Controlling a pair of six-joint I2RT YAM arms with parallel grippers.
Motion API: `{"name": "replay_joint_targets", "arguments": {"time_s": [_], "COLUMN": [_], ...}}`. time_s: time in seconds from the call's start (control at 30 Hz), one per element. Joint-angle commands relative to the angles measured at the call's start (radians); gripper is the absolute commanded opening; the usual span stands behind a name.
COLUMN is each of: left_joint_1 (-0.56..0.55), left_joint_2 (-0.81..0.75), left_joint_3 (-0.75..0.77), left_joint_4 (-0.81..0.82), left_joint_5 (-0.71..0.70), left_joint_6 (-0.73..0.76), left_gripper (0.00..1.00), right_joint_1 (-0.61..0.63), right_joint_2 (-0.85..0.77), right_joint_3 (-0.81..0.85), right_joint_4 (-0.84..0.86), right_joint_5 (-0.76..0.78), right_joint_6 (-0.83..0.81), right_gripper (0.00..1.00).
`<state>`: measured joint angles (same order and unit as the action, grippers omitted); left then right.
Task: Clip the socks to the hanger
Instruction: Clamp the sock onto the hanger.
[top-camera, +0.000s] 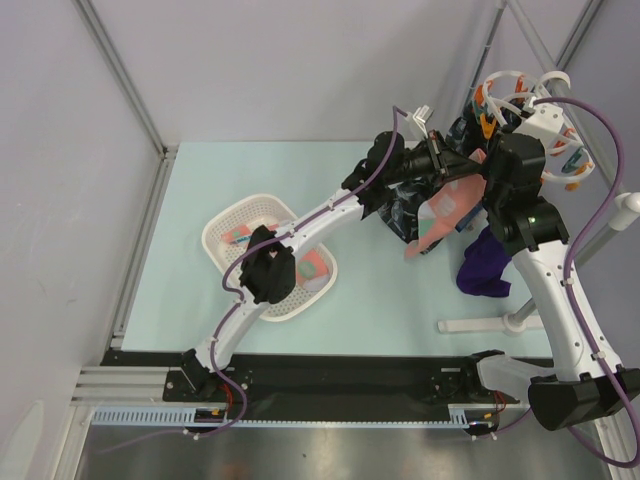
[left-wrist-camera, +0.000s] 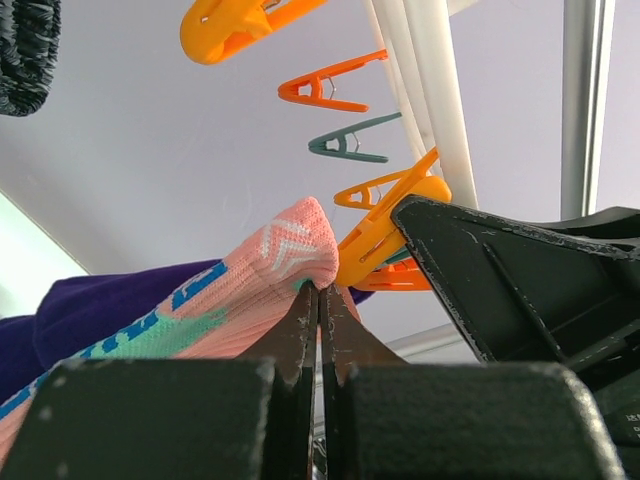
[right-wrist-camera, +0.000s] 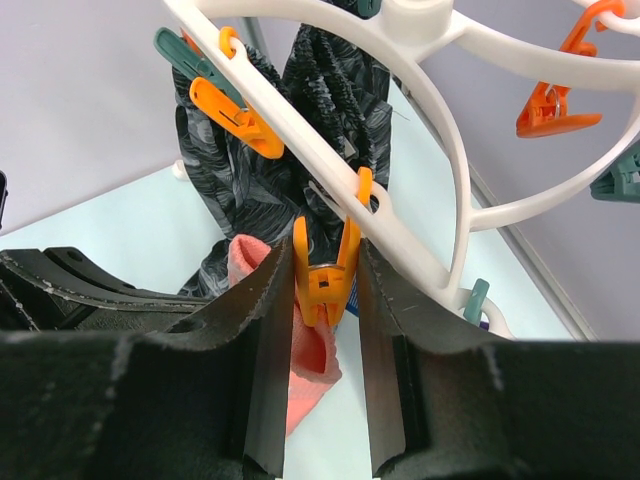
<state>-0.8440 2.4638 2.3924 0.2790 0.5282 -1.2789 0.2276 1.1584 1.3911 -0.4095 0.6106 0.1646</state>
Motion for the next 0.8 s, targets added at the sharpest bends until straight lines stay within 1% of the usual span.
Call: {"name": "replay_joint_targets", "arguments": {"time_s": [0.0,0.43,0.6,0.77], "left_joint_1": [0.006,0.008,0.008,0.005], "left_joint_2": [-0.008,-0.003,0.017,0.018], "left_joint_3": [0.042,0.042,0.050,0.057], "left_joint_4": [0.065,0.097,0.169,0.178], "left_joint_5": [0.024,0.018,0.010,-0.002], "left_joint_6": [-0.028,-0.056,-0.108,-0.123], "left_gripper": [0.00,0.00,0.00,0.00], "right_joint_1": [0.015,0.013,0.013,0.012], "right_joint_2": [-0.009,-0.009,-0.011,-0.017], "right_joint_3": [-0.017,-0.010,-0.007,-0.003], "right_joint_4": [-0.043,-0.041,-0.052,-0.052], "right_joint_5": [-0.066,-0.074,-0.075,-0.074], "right_joint_6": [-0.004,-0.004,-0.002,0.000], "right_gripper": [0.00,0.00,0.00,0.00]}}
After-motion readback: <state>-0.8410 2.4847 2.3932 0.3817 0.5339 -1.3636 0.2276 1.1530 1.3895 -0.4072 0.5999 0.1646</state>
